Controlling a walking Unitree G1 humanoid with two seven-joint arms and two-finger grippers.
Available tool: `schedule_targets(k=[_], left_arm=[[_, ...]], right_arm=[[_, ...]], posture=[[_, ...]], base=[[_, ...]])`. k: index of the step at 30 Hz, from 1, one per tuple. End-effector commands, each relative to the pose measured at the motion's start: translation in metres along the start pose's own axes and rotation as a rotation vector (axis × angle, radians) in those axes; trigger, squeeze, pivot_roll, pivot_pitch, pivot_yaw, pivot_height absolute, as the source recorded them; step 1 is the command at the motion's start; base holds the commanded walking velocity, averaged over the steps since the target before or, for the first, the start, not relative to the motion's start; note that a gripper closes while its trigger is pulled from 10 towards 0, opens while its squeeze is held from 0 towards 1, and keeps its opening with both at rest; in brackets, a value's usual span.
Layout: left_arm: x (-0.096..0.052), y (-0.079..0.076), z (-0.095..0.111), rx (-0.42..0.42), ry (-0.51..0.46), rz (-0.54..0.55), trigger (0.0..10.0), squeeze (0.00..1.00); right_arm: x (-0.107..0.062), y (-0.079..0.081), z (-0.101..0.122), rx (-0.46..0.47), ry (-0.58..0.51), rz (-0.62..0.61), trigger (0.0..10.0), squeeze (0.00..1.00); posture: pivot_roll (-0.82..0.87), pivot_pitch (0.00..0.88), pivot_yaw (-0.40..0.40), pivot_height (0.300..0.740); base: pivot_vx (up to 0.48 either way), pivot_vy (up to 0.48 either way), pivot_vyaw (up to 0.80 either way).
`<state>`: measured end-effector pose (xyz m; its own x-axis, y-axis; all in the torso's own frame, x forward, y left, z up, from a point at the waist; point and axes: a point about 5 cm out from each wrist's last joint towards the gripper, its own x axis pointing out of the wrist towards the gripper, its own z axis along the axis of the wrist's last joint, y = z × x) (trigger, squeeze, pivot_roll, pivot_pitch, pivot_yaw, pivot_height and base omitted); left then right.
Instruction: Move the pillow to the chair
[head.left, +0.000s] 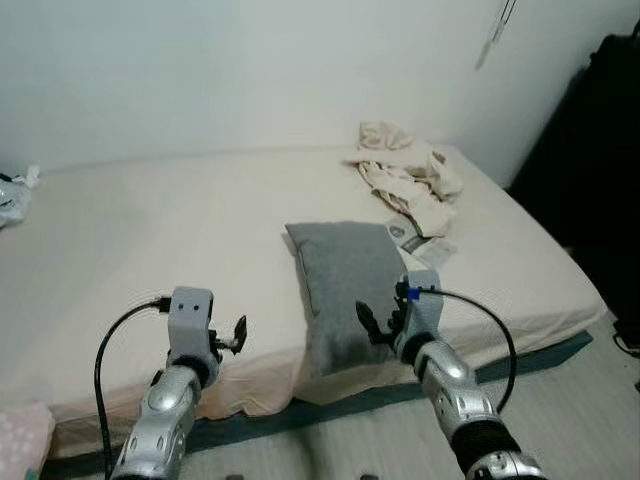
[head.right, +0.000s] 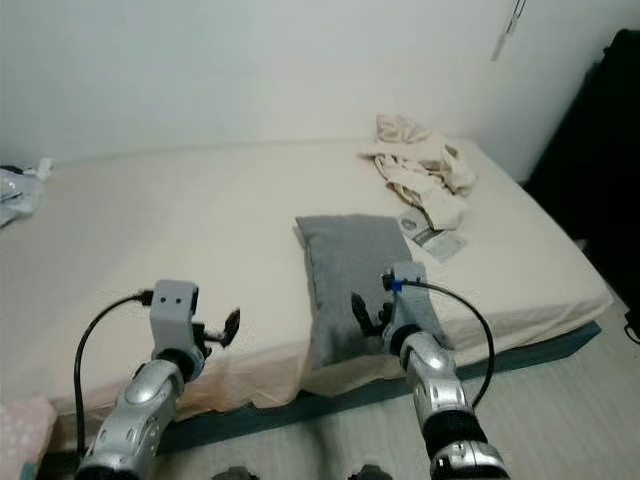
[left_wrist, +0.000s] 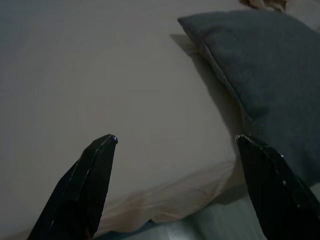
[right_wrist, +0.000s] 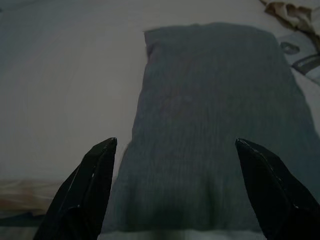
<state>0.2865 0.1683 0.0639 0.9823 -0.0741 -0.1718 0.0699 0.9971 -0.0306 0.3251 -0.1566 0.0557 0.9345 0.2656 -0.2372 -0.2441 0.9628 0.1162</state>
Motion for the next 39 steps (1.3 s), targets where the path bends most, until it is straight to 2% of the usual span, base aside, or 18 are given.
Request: schedule_targets(k=[1, 10, 13, 16, 17, 20, 24, 27, 28, 29, 30, 34, 35, 36, 38, 39], left_arm=[[-0.001, -0.001, -0.004, 0.009, 0.023, -0.008, 10.0, 0.0], [-0.001, -0.002, -0.002, -0.008, 0.022, -0.041, 10.0, 0.0], [0.0, -0.007, 0.001, -0.049, 0.017, -0.098, 10.0, 0.0], [0.0, -0.009, 0.002, -0.069, 0.022, -0.12, 10.0, 0.0], [0.0, -0.01, 0.002, -0.097, 0.028, -0.138, 10.0, 0.0], [0.002, -0.011, 0.005, -0.23, 0.039, -0.179, 10.0, 0.0], [0.008, -0.012, 0.017, -0.502, 0.043, -0.224, 10.0, 0.0], [0.012, -0.015, 0.028, -0.666, 0.038, -0.311, 10.0, 0.0], [0.013, -0.019, 0.034, -0.745, 0.045, -0.376, 10.0, 0.0], [0.013, -0.019, 0.034, -0.745, 0.045, -0.376, 10.0, 0.0], [0.013, -0.022, 0.038, -0.793, 0.045, -0.423, 10.0, 0.0], [0.014, -0.034, 0.039, -0.806, 0.088, -0.496, 10.0, 0.0], [0.014, -0.044, 0.036, -0.76, 0.124, -0.525, 10.0, 0.0], [0.014, -0.049, 0.035, -0.727, 0.136, -0.53, 10.0, 0.0], [0.015, -0.054, 0.031, -0.656, 0.158, -0.517, 10.0, 0.0], [0.02, -0.06, 0.026, -0.595, 0.188, -0.479, 10.0, 0.0]], right_arm=[[-0.002, 0.001, -0.007, 0.012, 0.016, -0.002, 10.0, 0.0], [-0.002, 0.0, -0.006, 0.021, 0.015, -0.007, 10.0, 0.0], [-0.001, -0.001, -0.003, 0.008, 0.007, -0.012, 10.0, 0.0], [-0.001, -0.002, -0.002, 0.007, 0.006, -0.021, 10.0, 0.0], [-0.001, -0.001, -0.001, 0.026, -0.013, -0.009, 10.0, 0.0], [-0.002, -0.002, 0.003, 0.001, -0.025, 0.003, 10.0, 0.0], [0.001, -0.008, 0.018, -0.021, -0.055, -0.006, 10.0, 0.0], [0.004, -0.013, 0.034, -0.015, -0.098, -0.006, 10.0, 0.0], [0.006, -0.016, 0.043, -0.016, -0.115, -0.005, 10.0, 0.0], [0.006, -0.016, 0.043, -0.016, -0.115, -0.005, 10.0, 0.0], [0.007, -0.018, 0.048, -0.017, -0.123, -0.004, 10.0, 0.0], [0.009, -0.029, 0.061, -0.033, -0.141, -0.025, 10.0, 0.0], [0.008, -0.038, 0.068, -0.029, -0.153, -0.052, 10.0, 0.0], [0.008, -0.042, 0.071, -0.024, -0.157, -0.062, 10.0, 0.0], [0.007, -0.045, 0.073, -0.024, -0.159, -0.072, 10.0, 0.0], [0.007, -0.047, 0.075, -0.022, -0.159, -0.075, 10.0, 0.0]], posture=[[0.06, 0.073, -0.026, 0.622], [0.06, 0.087, -0.022, 0.597], [0.06, 0.091, -0.018, 0.572], [0.06, 0.095, -0.014, 0.567], [0.06, 0.097, -0.012, 0.562], [0.06, 0.102, -0.011, 0.547], [0.06, 0.118, -0.012, 0.543], [0.07, 0.128, -0.012, 0.543], [0.07, 0.134, -0.011, 0.543], [0.07, 0.134, -0.011, 0.543], [0.07, 0.134, -0.011, 0.543], [0.08, 0.148, -0.006, 0.543], [0.08, 0.155, -0.003, 0.543], [0.08, 0.155, -0.003, 0.543], [0.08, 0.159, -0.002, 0.543], [0.08, 0.162, -0.001, 0.543]], base=[[0.0, 0.0, 0.0], [0.0, 0.0, 0.0], [0.0, 0.0, 0.0], [0.0, 0.0, 0.0], [0.0, 0.0, 0.0], [0.0, 0.0, 0.0], [0.0, 0.0, 0.0], [0.0, 0.0, 0.0], [0.0, 0.0, 0.0], [0.0, 0.0, 0.0], [0.0, 0.0, 0.0], [0.0, 0.0, 0.0], [0.0, 0.0, 0.0], [0.0, 0.0, 0.0], [0.0, 0.0, 0.0], [0.0, 0.0, 0.0]])
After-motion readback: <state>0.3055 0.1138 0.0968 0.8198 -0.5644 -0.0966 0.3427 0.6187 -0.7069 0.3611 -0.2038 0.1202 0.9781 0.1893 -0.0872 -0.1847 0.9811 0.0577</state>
